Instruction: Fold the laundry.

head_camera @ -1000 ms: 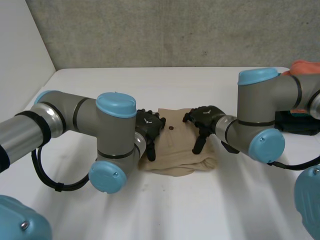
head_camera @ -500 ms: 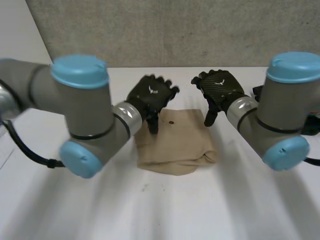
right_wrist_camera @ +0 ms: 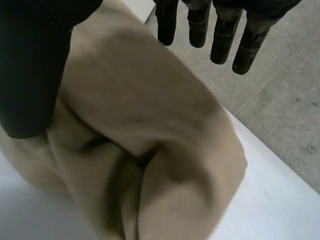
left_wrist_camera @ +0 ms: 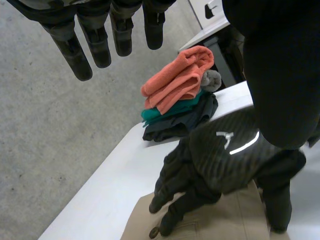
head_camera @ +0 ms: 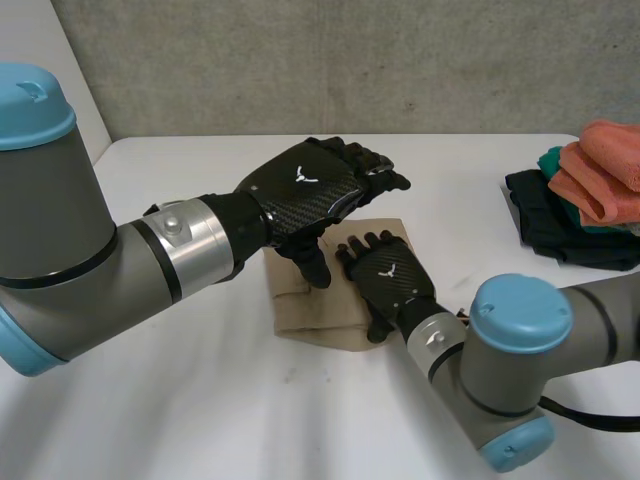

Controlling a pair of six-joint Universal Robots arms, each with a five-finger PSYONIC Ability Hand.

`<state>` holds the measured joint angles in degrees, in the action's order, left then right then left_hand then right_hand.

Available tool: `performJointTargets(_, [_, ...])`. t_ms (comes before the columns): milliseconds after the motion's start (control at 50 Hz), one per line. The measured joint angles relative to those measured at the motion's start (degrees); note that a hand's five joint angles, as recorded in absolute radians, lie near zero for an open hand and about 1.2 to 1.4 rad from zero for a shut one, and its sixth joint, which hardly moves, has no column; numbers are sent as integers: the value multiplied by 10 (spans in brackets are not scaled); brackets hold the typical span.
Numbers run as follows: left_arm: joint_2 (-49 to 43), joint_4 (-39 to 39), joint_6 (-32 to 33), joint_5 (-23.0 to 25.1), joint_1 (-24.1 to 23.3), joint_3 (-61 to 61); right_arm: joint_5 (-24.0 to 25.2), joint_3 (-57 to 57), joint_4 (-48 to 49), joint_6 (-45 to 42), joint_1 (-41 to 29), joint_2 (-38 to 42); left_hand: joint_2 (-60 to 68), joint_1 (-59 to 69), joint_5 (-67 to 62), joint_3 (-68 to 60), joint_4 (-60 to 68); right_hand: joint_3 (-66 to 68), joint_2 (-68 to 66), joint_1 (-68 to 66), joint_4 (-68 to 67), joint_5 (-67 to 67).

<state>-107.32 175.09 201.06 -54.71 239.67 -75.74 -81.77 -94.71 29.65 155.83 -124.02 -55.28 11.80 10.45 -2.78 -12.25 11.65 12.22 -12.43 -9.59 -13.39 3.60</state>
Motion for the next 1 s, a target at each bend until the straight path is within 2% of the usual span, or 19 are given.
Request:
performJointTargets(160, [-2, 1, -6, -5, 0, 0, -2, 48, 24, -54, -4, 60, 0, 0, 0, 0, 0, 0, 0, 0, 0, 0])
performJointTargets(500, [-4, -1, -5, -5, 4, -1, -4, 156, 14, -54, -3, 106, 0, 0, 0, 0, 0, 10, -4, -4, -2, 2])
performJointTargets(520, [-3, -1, -6, -5, 3, -1, -2, 168, 12, -54, -3, 114, 0, 0, 0, 0, 0, 68, -63, -66, -55, 36])
performJointTargets(620, [-2, -1, -5, -5, 3, -1, 1, 191, 8, -54, -3, 131, 0, 0, 0, 0, 0, 160, -156, -146, -143, 92])
performJointTargets(640, [-2, -1, -5, -5, 3, -1, 3, 197, 6, -54, -3, 135, 0, 0, 0, 0, 0, 262, -269, -240, -250, 183])
performJointTargets(660, [-2, -1, -5, -5, 3, -1, 4, 204, 4, -54, -3, 140, 0, 0, 0, 0, 0, 323, -324, -283, -303, 231])
performJointTargets(720, [-2, -1, -5, -5, 3, -1, 8, 215, 0, -53, -3, 147, 0, 0, 0, 0, 0, 385, -391, -325, -372, 300])
performJointTargets(760, [-1, -1, -5, -5, 6, -1, 14, 229, -8, -52, -3, 153, 0, 0, 0, 0, 0, 495, -494, -376, -479, 401])
performJointTargets(800, [0, -1, -5, -5, 9, -1, 18, 239, -14, -50, -2, 156, 0, 0, 0, 0, 0, 548, -549, -394, -541, 453])
performJointTargets(1000, [30, 0, -13, -5, 39, -1, 35, 307, -33, -35, 31, 125, 0, 0, 0, 0, 0, 549, -549, -426, -545, 454])
